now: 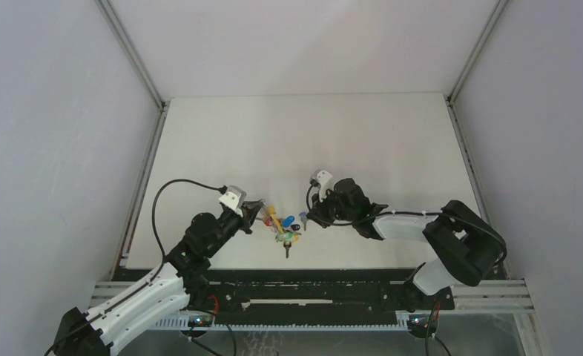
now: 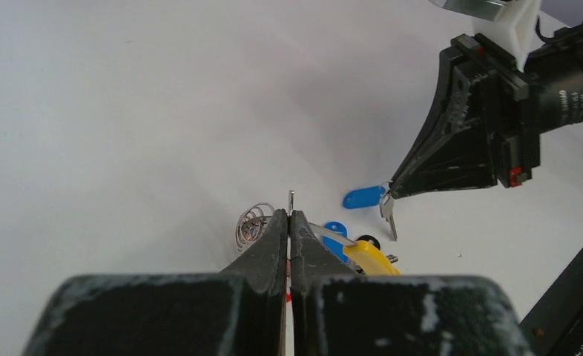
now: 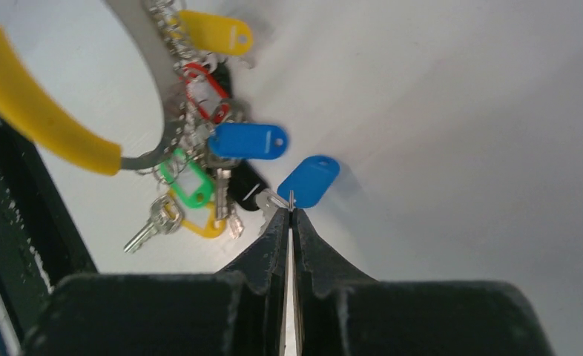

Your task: Put the keys on the keyring

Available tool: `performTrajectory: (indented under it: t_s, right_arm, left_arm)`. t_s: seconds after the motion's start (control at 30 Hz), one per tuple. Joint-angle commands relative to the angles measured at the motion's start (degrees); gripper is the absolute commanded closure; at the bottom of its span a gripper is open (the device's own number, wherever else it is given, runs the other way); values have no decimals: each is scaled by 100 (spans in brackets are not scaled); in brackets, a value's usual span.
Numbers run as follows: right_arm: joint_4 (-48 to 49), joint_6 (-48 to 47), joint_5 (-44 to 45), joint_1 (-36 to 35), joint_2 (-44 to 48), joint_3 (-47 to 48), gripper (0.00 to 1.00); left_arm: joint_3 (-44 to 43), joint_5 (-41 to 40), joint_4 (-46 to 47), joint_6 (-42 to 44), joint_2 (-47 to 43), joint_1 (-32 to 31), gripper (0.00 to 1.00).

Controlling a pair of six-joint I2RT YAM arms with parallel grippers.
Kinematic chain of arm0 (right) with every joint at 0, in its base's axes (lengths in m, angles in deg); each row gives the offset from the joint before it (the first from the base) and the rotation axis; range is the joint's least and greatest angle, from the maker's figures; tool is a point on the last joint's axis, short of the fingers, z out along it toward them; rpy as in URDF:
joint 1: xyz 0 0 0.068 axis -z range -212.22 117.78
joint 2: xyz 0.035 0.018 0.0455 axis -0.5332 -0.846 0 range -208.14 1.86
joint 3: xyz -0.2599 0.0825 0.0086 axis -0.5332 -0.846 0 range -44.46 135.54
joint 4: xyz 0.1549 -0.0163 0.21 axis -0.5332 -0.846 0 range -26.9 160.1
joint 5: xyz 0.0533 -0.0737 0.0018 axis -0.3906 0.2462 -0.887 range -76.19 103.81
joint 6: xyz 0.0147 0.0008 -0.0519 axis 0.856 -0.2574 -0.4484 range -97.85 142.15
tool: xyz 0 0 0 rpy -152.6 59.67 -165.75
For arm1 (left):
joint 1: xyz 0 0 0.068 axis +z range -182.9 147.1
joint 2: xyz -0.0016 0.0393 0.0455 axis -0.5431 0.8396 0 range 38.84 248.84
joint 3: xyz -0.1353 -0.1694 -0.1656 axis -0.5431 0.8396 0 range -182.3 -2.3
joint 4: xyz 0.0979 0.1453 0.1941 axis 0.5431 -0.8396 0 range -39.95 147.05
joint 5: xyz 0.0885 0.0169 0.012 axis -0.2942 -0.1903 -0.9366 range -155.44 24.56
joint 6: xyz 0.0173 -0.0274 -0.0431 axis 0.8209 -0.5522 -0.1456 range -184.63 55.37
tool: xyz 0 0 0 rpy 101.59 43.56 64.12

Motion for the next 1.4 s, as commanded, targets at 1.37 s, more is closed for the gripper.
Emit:
performTrajectory:
  t_s: [1.37]
  right_arm:
    - [-5154,366,1,990,-1233,3119,63]
  left_arm:
    - [-90,-76,291,-73,11,37,100]
